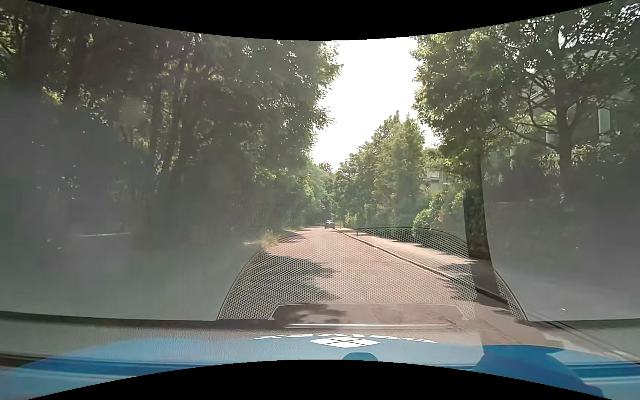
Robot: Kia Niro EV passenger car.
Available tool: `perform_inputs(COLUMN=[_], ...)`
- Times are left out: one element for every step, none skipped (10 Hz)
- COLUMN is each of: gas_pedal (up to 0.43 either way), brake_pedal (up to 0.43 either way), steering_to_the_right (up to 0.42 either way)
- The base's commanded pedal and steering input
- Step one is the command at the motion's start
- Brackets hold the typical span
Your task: Follow the waypoints while adhering to traffic rules and regulations
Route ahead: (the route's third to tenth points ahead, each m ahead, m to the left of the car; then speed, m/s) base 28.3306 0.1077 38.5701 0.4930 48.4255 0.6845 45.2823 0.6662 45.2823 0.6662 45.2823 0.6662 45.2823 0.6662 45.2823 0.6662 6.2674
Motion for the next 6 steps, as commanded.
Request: perform_inputs(gas_pedal=[0.15,0.15,0.15,0.15,0.15,0.15], brake_pedal=[0.0,0.0,0.0,0.0,0.0,0.0], steering_to_the_right=[0.015,0.015,0.015,0.015,0.015,0.015])
